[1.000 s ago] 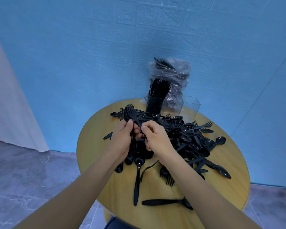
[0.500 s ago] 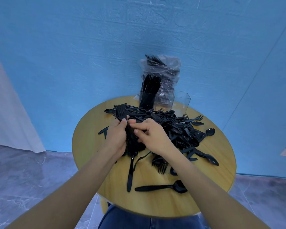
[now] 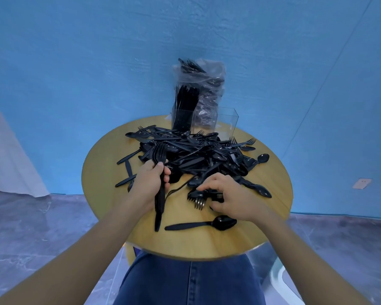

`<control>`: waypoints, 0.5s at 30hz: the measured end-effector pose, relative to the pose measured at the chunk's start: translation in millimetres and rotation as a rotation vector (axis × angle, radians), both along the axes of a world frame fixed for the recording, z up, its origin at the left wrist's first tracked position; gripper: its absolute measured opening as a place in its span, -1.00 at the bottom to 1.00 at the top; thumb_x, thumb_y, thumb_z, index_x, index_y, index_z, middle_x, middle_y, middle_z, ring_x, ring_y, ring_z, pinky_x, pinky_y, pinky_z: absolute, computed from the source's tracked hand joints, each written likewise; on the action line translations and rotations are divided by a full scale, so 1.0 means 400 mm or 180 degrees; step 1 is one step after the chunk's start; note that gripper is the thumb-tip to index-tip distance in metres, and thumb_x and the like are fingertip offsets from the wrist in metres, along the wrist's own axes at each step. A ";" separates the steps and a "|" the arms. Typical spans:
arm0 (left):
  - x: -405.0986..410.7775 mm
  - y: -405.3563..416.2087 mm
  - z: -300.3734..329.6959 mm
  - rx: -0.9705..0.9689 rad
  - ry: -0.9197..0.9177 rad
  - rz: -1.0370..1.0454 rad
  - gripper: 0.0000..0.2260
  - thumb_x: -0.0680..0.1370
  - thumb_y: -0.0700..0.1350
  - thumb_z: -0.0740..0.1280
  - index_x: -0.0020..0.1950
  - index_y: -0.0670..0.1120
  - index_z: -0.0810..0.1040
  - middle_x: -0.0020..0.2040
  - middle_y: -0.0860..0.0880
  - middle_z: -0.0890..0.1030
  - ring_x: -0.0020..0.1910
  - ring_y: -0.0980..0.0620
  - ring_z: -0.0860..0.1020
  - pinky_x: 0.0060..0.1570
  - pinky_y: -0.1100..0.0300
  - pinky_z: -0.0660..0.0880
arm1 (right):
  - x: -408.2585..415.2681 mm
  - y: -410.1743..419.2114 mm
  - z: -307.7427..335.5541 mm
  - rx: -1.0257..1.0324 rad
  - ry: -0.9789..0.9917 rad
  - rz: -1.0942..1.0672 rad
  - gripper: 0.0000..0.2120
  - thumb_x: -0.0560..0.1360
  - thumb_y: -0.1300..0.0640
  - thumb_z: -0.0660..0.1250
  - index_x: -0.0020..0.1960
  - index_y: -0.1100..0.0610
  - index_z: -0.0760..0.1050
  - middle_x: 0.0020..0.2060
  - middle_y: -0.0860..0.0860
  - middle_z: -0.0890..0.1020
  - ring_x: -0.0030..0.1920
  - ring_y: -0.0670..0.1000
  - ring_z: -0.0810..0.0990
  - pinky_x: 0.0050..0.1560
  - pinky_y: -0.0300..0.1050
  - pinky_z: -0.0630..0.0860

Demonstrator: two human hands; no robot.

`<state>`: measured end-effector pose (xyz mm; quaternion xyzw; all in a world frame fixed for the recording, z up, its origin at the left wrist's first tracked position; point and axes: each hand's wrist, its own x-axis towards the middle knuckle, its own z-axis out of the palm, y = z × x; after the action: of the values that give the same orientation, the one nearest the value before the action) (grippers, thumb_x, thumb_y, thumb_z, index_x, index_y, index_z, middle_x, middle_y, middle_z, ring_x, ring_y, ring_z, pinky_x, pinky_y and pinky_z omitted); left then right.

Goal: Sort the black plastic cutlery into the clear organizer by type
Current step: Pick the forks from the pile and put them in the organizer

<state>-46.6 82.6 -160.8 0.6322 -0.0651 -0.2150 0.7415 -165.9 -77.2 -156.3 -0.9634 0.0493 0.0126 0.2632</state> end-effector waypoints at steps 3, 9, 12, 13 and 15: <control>-0.008 -0.004 -0.004 0.0154 -0.0084 -0.0002 -0.80 0.66 -0.18 0.06 0.16 -0.19 0.44 -0.26 -0.03 0.44 -0.35 0.09 0.37 -0.35 0.23 0.39 | 0.004 0.012 -0.007 -0.0375 0.0089 0.0113 -0.55 0.48 0.21 0.34 0.33 -0.04 0.41 0.21 -0.06 0.35 0.22 -0.05 0.25 0.24 -0.15 0.30; -0.007 0.003 -0.013 0.0194 -0.0094 -0.0027 -0.78 0.67 -0.18 0.06 0.18 -0.21 0.44 -0.26 -0.03 0.45 -0.36 0.10 0.38 -0.36 0.24 0.40 | 0.049 0.046 -0.016 -0.1050 -0.0002 0.0421 -0.50 0.49 0.30 0.24 0.38 -0.01 0.37 0.16 0.00 0.29 0.18 0.01 0.24 0.07 -0.18 0.35; -0.003 0.007 -0.015 0.0224 -0.0132 0.0001 -0.78 0.66 -0.18 0.06 0.20 -0.22 0.43 -0.26 -0.03 0.45 -0.37 0.11 0.38 -0.41 0.28 0.42 | 0.065 0.053 -0.019 -0.1331 -0.0141 0.0571 -0.52 0.52 0.31 0.16 0.37 -0.03 0.38 0.17 0.02 0.27 0.19 0.03 0.24 0.07 -0.06 0.44; 0.000 0.008 -0.016 0.0235 -0.0145 0.0010 -0.77 0.66 -0.18 0.06 0.20 -0.22 0.43 -0.26 -0.03 0.45 -0.37 0.11 0.39 -0.43 0.30 0.42 | 0.069 0.054 -0.020 -0.1383 -0.0182 0.0618 -0.54 0.53 0.30 0.13 0.37 -0.04 0.39 0.18 0.03 0.26 0.19 0.03 0.24 0.06 -0.05 0.44; 0.004 0.010 -0.016 0.0242 -0.0158 0.0023 -0.77 0.66 -0.18 0.06 0.21 -0.22 0.43 -0.26 -0.03 0.45 -0.36 0.11 0.39 -0.44 0.31 0.42 | 0.075 0.054 -0.022 -0.1456 -0.0299 0.0684 -0.56 0.56 0.27 0.11 0.36 -0.06 0.41 0.21 0.04 0.27 0.20 0.03 0.25 0.04 -0.03 0.46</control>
<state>-44.9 86.6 -167.0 0.6653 -0.0730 -0.1989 0.7158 -136.1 -55.8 -164.9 -0.9971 -0.0640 -0.0158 0.0376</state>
